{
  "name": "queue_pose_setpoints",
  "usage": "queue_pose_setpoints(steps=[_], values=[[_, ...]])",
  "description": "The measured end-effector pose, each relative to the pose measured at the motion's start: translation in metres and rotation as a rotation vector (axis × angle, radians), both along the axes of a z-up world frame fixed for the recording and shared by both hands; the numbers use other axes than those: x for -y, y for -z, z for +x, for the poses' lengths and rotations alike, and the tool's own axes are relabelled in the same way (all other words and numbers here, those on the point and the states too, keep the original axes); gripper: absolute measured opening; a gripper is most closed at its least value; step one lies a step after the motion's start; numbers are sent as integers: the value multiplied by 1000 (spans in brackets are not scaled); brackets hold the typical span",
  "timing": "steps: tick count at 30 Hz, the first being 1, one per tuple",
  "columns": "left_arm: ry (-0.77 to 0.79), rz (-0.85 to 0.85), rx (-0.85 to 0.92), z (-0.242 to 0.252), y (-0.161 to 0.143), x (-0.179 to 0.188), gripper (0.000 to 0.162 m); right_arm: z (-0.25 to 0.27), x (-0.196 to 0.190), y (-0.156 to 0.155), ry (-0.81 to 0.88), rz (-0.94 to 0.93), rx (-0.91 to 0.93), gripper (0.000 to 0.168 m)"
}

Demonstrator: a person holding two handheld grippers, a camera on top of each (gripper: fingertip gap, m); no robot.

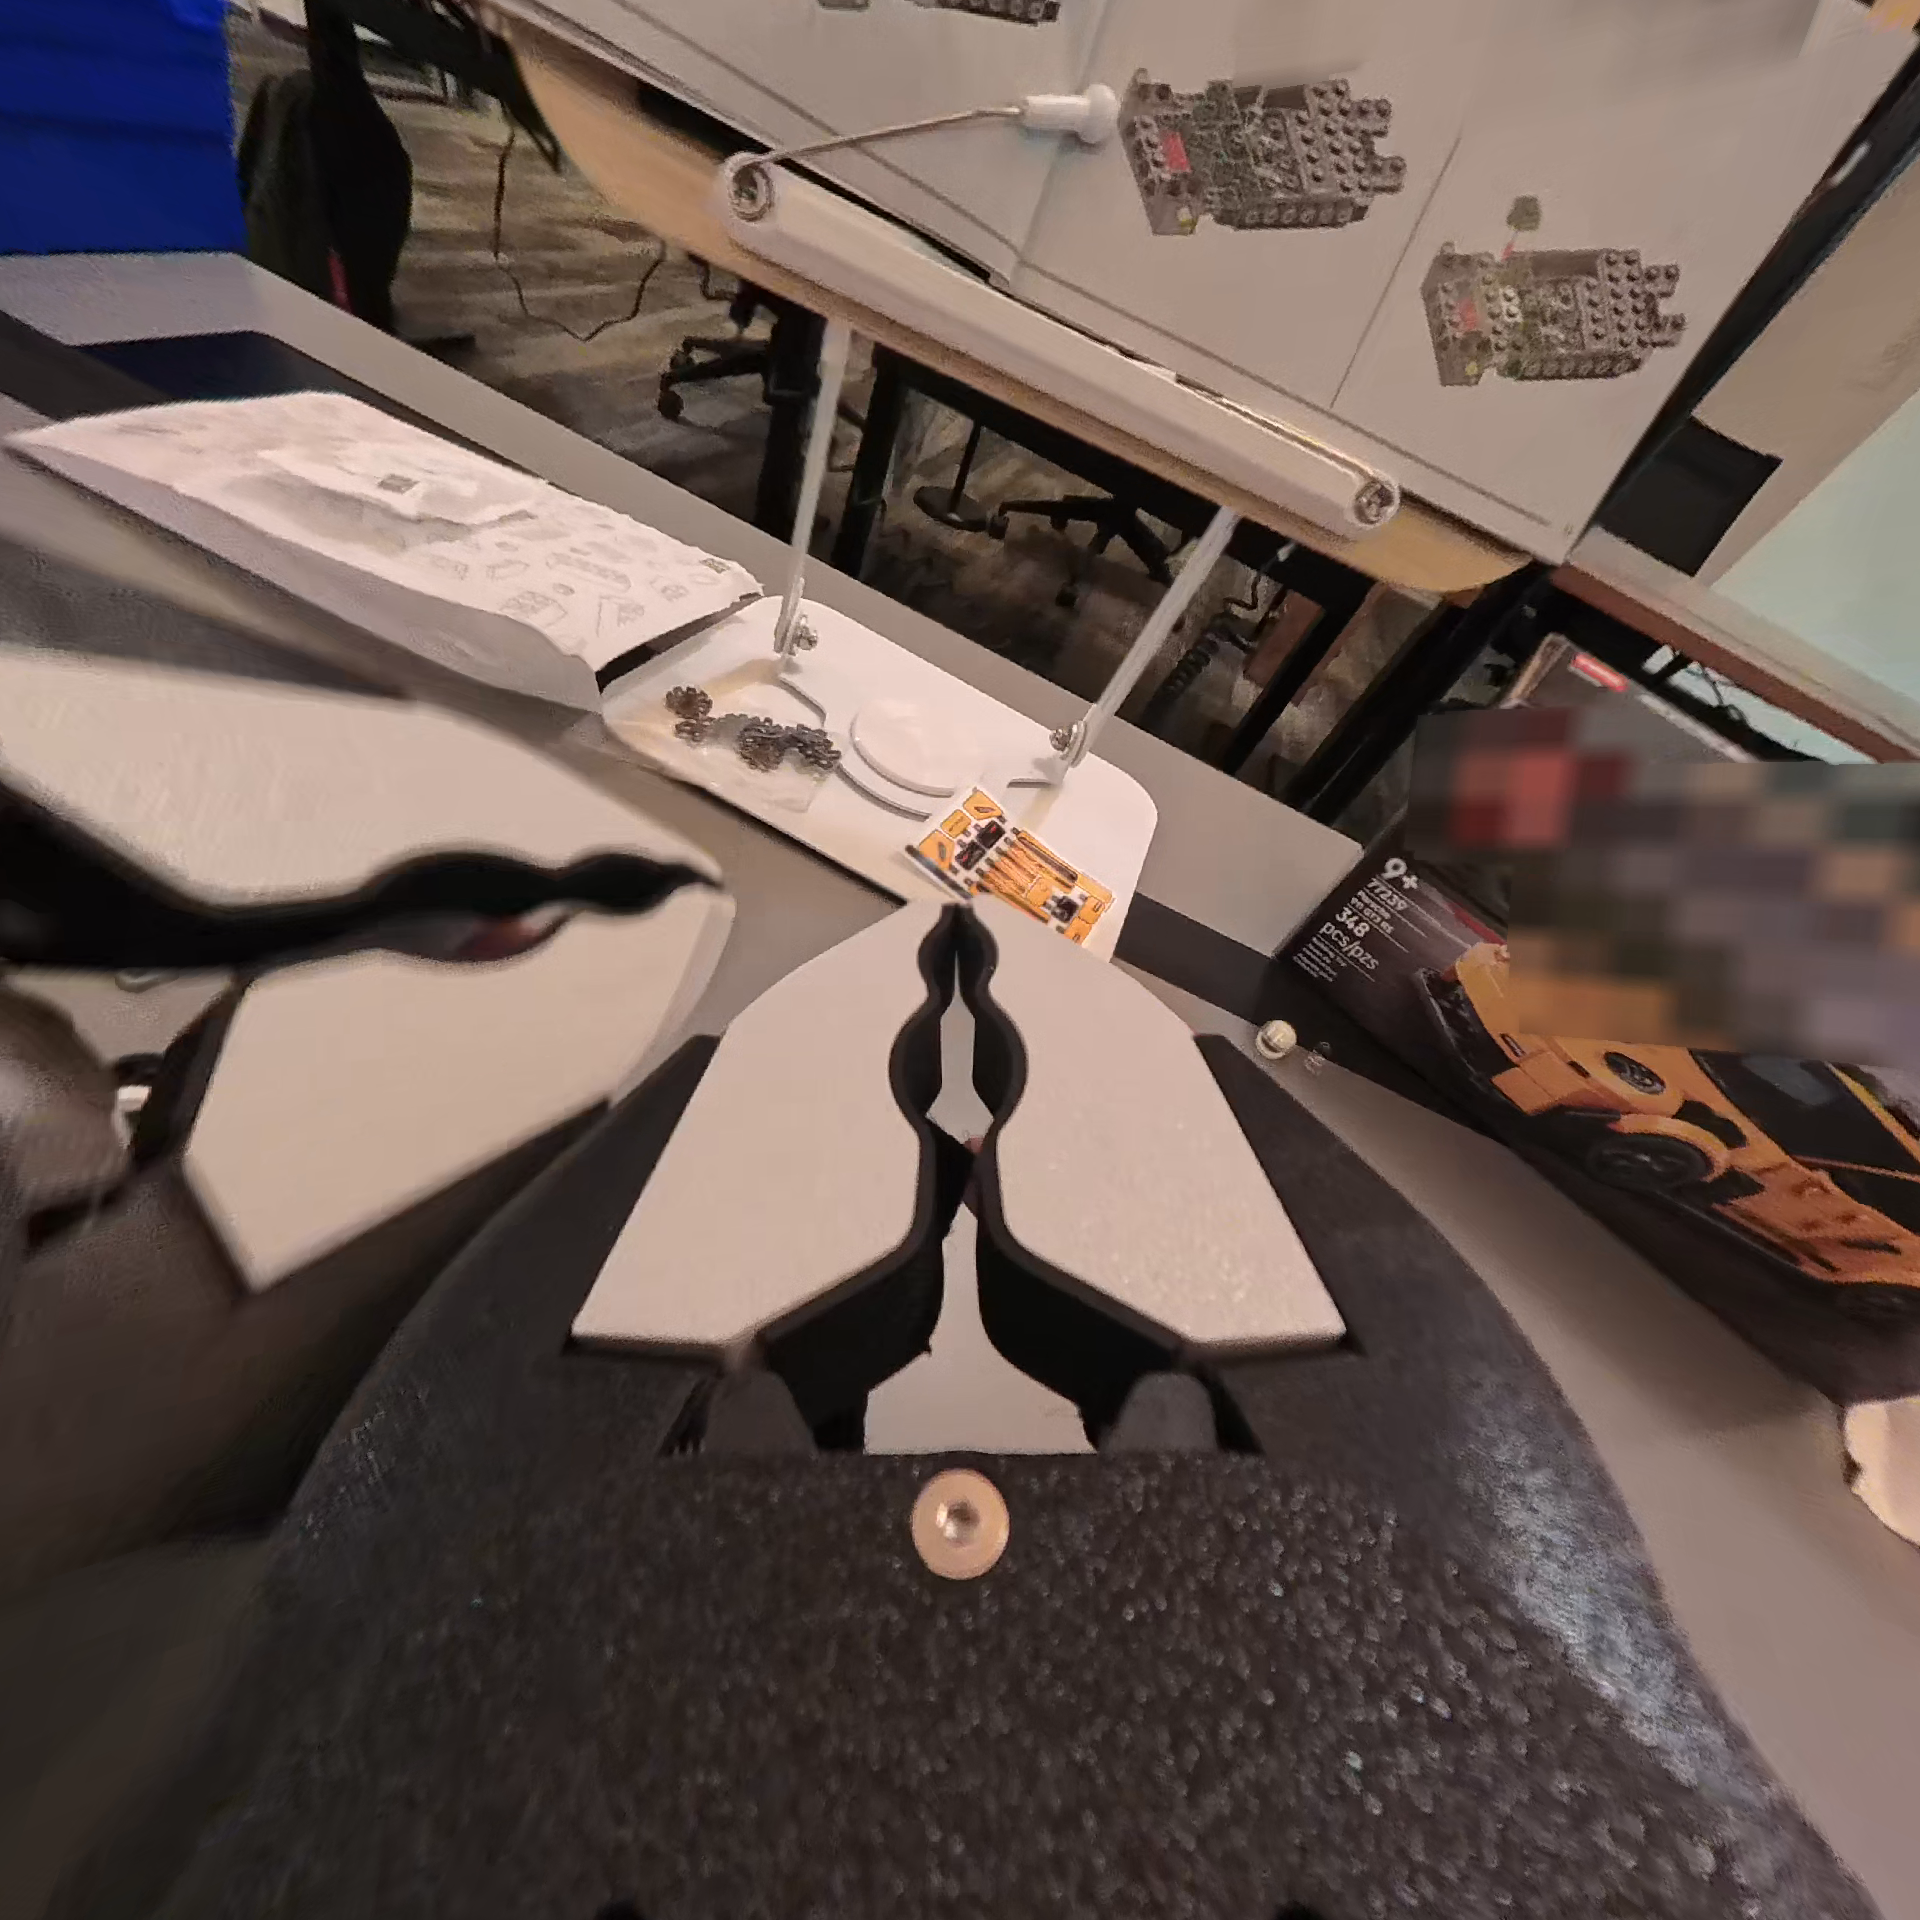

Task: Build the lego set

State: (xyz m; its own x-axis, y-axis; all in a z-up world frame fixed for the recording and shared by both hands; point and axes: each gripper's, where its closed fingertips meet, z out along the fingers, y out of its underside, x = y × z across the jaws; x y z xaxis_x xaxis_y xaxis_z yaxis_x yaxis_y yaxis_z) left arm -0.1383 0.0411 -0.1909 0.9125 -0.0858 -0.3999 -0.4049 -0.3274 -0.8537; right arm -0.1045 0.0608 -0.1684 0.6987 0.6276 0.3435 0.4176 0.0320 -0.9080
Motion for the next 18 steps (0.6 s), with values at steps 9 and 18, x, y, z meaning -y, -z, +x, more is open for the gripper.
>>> queue_pose_setpoints(steps=[9,18], values=[[11,12,-25,6,-4,1,0,-1,-1,0,-7,-25,-18,0],[15,1,-4,5,-2,2,0,-3,2,1,-19,-31,-17,0]])
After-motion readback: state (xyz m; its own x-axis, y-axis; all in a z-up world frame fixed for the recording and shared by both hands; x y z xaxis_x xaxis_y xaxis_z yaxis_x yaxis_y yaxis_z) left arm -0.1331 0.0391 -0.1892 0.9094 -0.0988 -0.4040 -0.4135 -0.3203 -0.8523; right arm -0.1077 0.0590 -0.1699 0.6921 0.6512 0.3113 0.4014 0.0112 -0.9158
